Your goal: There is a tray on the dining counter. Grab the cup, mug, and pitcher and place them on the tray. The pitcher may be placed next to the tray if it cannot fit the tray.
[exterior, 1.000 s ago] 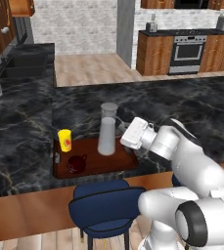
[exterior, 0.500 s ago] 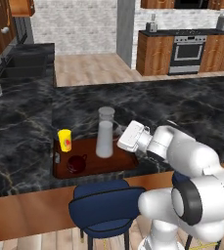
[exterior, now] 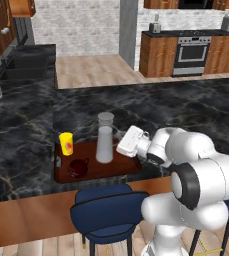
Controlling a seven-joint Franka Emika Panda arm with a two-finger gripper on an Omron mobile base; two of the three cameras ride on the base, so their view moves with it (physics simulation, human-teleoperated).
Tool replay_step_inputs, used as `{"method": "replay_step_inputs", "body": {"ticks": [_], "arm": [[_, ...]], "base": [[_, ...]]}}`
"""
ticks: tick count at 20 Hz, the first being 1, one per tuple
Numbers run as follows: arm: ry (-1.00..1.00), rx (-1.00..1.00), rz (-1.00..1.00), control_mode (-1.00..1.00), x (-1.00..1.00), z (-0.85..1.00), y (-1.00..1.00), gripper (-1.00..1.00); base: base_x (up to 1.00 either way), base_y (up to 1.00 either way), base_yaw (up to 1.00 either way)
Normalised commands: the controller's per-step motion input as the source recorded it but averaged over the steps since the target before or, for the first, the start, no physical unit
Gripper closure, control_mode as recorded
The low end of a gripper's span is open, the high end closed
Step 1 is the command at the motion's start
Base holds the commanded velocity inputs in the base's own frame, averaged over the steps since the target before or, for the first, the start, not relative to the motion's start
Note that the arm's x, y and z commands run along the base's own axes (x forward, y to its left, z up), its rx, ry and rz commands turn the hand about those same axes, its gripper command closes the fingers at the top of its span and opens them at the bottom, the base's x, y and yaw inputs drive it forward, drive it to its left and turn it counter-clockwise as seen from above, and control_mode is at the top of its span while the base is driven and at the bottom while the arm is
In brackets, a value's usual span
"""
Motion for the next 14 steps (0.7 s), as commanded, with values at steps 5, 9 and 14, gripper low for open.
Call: {"method": "replay_step_inputs", "body": {"ticks": [5, 9, 14], "arm": [[0.0, 0.0, 0.01, -1.0, 0.19, -0.18, 0.03, 1.0], [0.0, 0.0, 0.01, -1.0, 0.18, -0.22, 0.01, 1.0], [0.0, 0.0, 0.01, -1.0, 0.22, -0.26, 0.01, 1.0]], "base": [[0.0, 0.0, 0.0], [0.0, 0.0, 0.0], [0.0, 0.0, 0.0]]}}
